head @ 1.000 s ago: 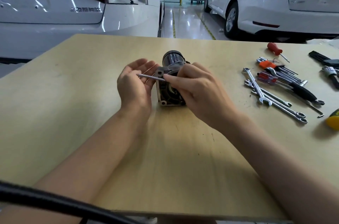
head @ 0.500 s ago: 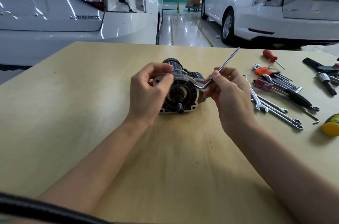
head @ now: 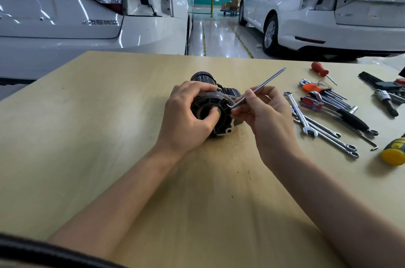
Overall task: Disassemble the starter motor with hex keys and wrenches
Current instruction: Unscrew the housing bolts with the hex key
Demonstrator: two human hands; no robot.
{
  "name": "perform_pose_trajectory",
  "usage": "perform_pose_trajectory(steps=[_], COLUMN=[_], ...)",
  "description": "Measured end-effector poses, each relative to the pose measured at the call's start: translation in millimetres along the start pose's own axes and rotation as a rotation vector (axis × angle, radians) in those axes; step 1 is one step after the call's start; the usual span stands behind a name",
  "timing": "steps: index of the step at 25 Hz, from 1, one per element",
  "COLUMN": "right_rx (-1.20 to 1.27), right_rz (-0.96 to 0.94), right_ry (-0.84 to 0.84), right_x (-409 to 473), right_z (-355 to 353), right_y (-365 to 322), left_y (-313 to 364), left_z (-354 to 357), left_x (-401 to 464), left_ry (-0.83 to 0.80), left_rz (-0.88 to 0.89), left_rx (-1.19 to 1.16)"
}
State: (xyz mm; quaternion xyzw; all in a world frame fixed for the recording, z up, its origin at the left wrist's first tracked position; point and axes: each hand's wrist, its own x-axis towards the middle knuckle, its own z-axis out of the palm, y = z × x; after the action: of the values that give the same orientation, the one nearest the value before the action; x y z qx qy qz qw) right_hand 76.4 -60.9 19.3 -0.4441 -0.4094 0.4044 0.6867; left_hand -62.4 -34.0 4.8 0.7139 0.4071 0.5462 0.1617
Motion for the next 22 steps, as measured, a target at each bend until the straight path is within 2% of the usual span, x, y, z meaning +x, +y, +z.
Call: perform_pose_trajectory(steps=[2, 5, 7, 9, 13, 16, 18, 19, 22], right_rx=[-0.076, -0.353, -0.590, -0.744, -0.912, -1.034, -0.991, -0.893, -0.420], right_rz=[-0.093, -0.393, -0.604, -0.733, -0.853, -0.947, -0.932, -0.872, -0.505], right_ry=[-0.038, -0.122, -0.182, -0.202, -0.308, -0.368, -0.330, -0.273, -0.108], right_x=[0, 0, 0, 1, 2, 4, 1, -1, -3], right_z=[0, 4, 8, 11, 9, 6, 7, 7, 6], right_y=[-1, 3, 8, 12, 17, 17, 17, 16, 10], left_y=[1, 3, 5, 6, -1, -9, -11, -11, -7], left_z=[0, -2, -4, -7, -15, -21, -21, -21, -16], left_x=[0, 0, 0, 3, 12, 15, 16, 16, 16], left_ry=[-0.007, -0.013, 0.003, 0.077, 0.159, 0.174, 0.160, 0.147, 0.103], left_rz=[0.006, -0.033, -0.119, -0.209, -0.548, -0.652, -0.642, -0.636, -0.566], left_rx=[0.005, -0.029, -0.198, -0.418, -0.920, -1.126, -1.143, -1.137, -0.983])
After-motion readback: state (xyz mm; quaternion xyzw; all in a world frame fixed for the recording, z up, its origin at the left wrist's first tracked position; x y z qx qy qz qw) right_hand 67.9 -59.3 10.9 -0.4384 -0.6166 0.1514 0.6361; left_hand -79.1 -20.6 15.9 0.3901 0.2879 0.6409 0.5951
